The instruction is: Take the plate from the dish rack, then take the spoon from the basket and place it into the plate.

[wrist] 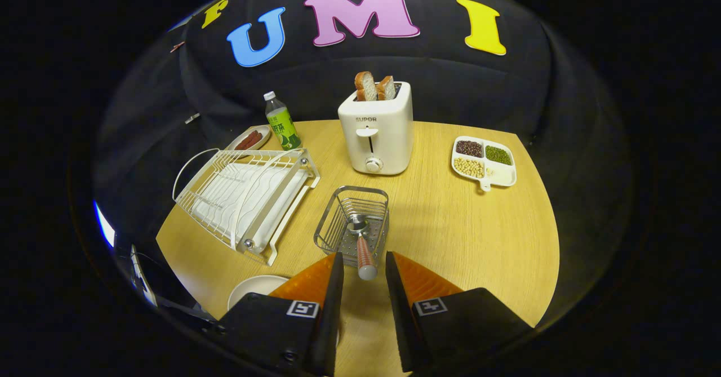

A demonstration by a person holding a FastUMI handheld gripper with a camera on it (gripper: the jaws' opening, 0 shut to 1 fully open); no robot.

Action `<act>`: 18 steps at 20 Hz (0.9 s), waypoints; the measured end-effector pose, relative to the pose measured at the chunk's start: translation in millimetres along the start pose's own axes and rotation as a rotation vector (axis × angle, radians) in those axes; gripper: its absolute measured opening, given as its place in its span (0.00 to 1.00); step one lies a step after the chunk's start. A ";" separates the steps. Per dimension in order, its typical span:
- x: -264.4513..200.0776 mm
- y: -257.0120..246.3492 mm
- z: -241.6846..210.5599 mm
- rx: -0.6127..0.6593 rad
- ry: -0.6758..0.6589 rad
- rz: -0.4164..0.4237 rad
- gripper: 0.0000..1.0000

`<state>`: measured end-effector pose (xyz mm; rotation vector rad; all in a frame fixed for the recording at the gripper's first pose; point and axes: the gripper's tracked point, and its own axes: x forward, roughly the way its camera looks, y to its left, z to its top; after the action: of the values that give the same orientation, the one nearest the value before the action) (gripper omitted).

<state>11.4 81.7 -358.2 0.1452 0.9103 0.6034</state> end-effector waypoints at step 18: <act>-160.0 41.0 29.3 0.020 -0.135 0.146 0.11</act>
<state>-57.3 31.7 -213.5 0.2694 0.7797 0.7117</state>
